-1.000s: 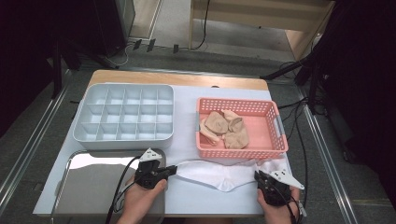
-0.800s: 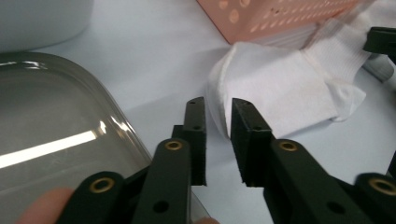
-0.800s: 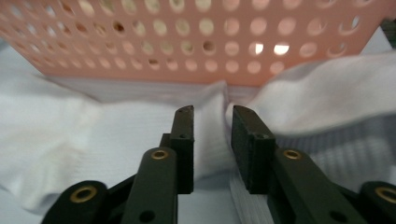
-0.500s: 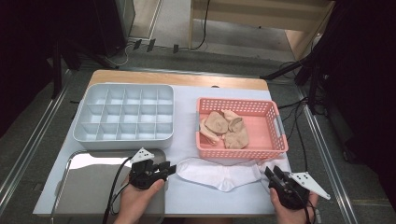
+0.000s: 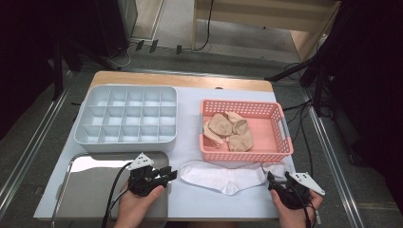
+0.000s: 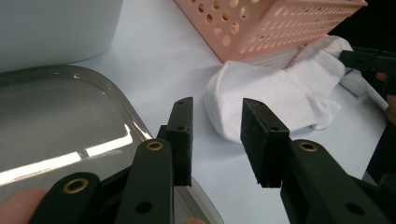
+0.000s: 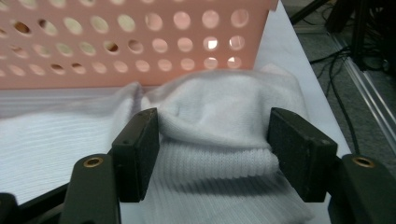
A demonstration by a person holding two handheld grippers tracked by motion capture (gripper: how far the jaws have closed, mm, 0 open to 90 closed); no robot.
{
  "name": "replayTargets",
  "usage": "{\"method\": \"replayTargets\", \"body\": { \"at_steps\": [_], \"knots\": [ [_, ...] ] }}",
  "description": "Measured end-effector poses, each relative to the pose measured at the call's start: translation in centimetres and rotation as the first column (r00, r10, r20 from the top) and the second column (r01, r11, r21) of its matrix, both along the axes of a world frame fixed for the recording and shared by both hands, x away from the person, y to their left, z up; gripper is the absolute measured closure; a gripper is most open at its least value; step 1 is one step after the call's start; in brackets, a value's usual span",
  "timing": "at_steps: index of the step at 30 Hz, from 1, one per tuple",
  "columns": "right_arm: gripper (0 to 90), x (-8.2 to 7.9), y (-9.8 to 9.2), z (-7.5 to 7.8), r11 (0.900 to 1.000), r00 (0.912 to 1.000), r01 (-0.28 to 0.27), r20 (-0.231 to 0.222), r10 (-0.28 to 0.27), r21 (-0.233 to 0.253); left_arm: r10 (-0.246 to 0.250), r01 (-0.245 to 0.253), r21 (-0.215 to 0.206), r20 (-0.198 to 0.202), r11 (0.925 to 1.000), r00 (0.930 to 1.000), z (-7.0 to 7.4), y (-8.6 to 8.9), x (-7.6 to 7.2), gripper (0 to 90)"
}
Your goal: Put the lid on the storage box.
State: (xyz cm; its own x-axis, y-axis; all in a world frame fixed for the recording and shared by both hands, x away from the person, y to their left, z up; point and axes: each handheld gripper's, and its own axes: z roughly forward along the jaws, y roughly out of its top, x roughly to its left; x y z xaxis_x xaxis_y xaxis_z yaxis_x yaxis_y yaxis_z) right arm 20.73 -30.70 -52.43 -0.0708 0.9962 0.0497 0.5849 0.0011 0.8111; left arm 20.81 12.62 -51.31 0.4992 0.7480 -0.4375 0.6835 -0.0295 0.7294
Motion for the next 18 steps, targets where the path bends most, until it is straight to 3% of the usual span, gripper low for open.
{"method": "replayTargets", "body": {
  "at_steps": [1, 3, 4, 7, 10, 14, 16, 18],
  "knots": [
    [37.1, 0.2, 0.2, -0.6, 0.999, 0.9998, 0.013, -0.011, -0.014, -0.042, -0.001, 0.001, 0.002, 0.001, 1.0000, 1.0000, 0.0, 0.0, 0.0, 65.7],
    [39.2, 0.1, 0.5, -0.7, 0.998, 0.9997, 0.023, -0.011, -0.024, -0.066, -0.001, 0.001, -0.001, -0.001, 1.0000, 1.0000, 0.0, -0.1, 0.0, 65.7],
    [47.2, 0.1, 0.7, -0.7, 0.995, 0.9996, 0.025, -0.006, -0.026, -0.096, -0.001, 0.001, -0.003, 0.000, 1.0000, 1.0000, -0.1, -0.1, 0.0, 65.4],
    [69.2, -0.3, 0.3, -0.6, 0.992, 0.9986, 0.053, 0.009, -0.052, -0.112, -0.004, 0.004, -0.001, 0.002, 1.0000, 1.0000, -0.1, -0.1, -0.1, 64.9],
    [74.7, -0.5, -0.4, -0.4, 0.996, 0.9982, 0.058, 0.016, -0.057, -0.065, -0.005, 0.005, 0.001, 0.002, 1.0000, 1.0000, -0.1, 0.0, -0.1, 64.3],
    [76.4, -1.1, -0.5, 0.4, 0.996, 0.9963, 0.066, 0.060, -0.062, -0.063, -0.001, 0.001, -0.005, 0.002, 1.0000, 1.0000, -0.1, 0.0, -0.1, 64.1],
    [76.5, -2.0, 0.1, 1.6, 0.996, 0.9928, 0.049, 0.113, -0.041, -0.068, -0.006, 0.006, -0.003, 0.003, 1.0000, 1.0000, -0.2, -0.1, -0.1, 64.0],
    [76.6, -2.4, 0.4, 2.0, 0.997, 0.9915, 0.040, 0.126, -0.031, -0.071, -0.006, 0.006, 0.000, 0.003, 1.0000, 1.0000, -0.2, -0.1, -0.1, 64.0]
  ]
}}
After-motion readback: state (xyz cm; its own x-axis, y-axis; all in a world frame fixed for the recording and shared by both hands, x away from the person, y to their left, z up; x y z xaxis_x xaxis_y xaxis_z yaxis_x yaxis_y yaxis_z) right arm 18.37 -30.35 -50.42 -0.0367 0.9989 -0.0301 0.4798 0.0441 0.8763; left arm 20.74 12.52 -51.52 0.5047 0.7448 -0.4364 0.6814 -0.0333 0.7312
